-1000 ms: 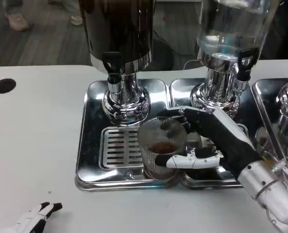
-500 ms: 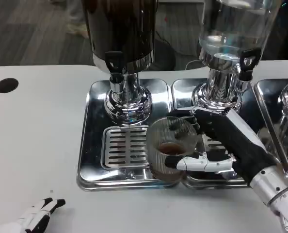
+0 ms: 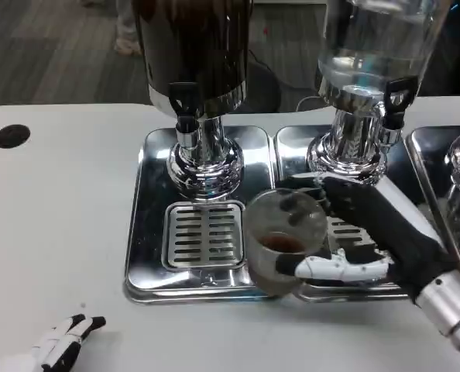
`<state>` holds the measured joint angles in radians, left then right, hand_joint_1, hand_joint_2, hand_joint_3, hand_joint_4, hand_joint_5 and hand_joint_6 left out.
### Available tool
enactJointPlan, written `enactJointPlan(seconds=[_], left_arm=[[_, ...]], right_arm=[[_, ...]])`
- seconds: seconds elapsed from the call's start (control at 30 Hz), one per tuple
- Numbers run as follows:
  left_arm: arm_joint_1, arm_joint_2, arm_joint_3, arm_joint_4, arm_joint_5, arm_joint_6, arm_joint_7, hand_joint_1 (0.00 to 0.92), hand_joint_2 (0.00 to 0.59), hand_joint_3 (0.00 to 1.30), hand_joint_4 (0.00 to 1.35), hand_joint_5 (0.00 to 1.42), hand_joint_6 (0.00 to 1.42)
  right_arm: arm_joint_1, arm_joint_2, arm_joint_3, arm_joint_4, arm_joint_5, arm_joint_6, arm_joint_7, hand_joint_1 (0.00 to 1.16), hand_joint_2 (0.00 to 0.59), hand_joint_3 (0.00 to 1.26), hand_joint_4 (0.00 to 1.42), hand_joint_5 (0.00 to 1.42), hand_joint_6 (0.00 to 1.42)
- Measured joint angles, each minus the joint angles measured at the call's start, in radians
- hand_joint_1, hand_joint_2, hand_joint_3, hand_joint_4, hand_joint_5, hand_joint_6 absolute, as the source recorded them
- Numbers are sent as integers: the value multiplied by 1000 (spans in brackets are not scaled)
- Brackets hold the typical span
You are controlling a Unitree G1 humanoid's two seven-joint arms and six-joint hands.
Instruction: Grasp the cup under the faucet to collect the drink, then remove the cup.
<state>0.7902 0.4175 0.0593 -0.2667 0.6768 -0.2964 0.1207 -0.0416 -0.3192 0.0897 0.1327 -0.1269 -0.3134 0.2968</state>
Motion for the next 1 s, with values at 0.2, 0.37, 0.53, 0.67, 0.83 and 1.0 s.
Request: enactJointPlan(seconds=[0.2, 0.37, 0.53, 0.67, 0.83, 1.0], left_arm=[[-8, 2, -4, -1, 0, 9, -1, 0, 48, 163, 71, 86, 371], [-20, 2, -14, -3, 1, 27, -2, 0, 48, 163, 71, 86, 371], [-31, 5, -27, -11, 2, 47, -4, 0, 48, 163, 71, 86, 370], [-47, 9, -39, -21, 3, 75, -14, 0, 48, 163, 71, 86, 367], [-56, 10, -49, -31, 3, 96, -22, 0, 48, 161, 71, 86, 366], [-60, 10, -56, -34, 1, 108, -22, 0, 48, 156, 71, 86, 365]], right_arm=[[47, -28, -34, -10, 14, -14, 17, 794, 125, 416, 463, 477, 385], [79, -48, -69, -9, 46, -54, 29, 793, 126, 416, 463, 477, 385], [107, -57, -94, 8, 66, -88, 43, 791, 125, 416, 463, 477, 385], [135, -70, -123, 28, 93, -120, 57, 790, 125, 419, 463, 477, 385], [147, -74, -146, 39, 132, -164, 80, 791, 126, 423, 463, 477, 385], [174, -75, -155, 48, 148, -194, 102, 791, 126, 427, 464, 477, 385]])
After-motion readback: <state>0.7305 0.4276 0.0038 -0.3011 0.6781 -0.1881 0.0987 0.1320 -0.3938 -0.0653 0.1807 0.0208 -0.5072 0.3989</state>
